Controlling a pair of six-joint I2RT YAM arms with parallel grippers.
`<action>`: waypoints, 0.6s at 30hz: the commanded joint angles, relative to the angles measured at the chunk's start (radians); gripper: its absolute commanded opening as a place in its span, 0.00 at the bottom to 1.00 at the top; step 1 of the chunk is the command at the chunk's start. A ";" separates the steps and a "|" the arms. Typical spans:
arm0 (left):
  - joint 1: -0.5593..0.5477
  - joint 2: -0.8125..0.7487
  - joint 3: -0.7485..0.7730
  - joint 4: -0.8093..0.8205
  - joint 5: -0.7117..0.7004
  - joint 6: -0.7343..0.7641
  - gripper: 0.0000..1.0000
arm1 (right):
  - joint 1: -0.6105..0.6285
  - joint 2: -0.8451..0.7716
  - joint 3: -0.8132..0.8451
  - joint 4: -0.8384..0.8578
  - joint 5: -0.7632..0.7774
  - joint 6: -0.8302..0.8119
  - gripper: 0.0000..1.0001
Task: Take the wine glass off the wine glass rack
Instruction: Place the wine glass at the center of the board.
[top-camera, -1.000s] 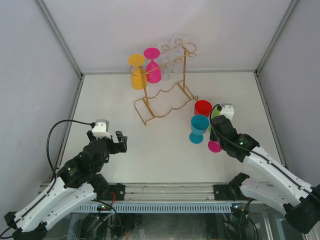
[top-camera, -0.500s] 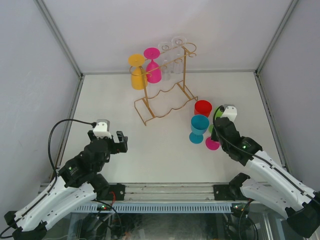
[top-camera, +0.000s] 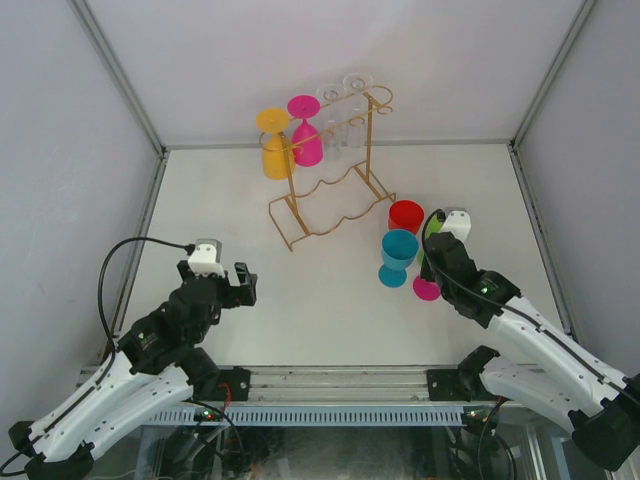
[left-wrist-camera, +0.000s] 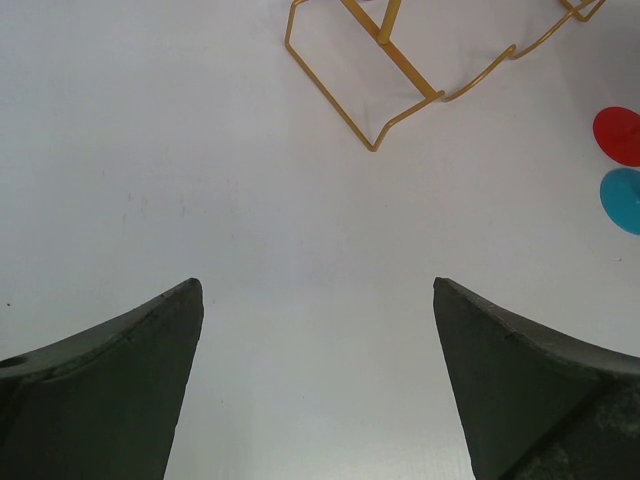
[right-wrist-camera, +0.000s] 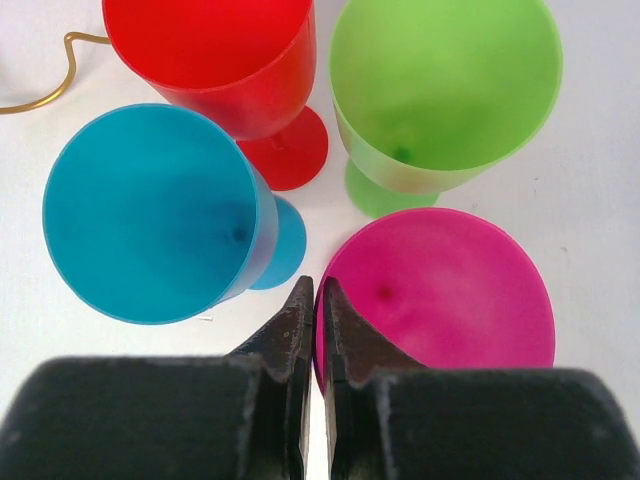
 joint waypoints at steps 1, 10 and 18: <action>0.005 0.004 0.036 0.029 0.003 0.019 1.00 | -0.001 0.013 0.031 -0.024 0.012 0.002 0.00; 0.006 0.001 0.036 0.030 0.004 0.019 1.00 | -0.001 -0.016 0.032 -0.011 0.008 0.006 0.12; 0.005 0.003 0.036 0.027 0.005 0.020 1.00 | -0.008 -0.026 0.071 0.012 -0.012 -0.023 0.25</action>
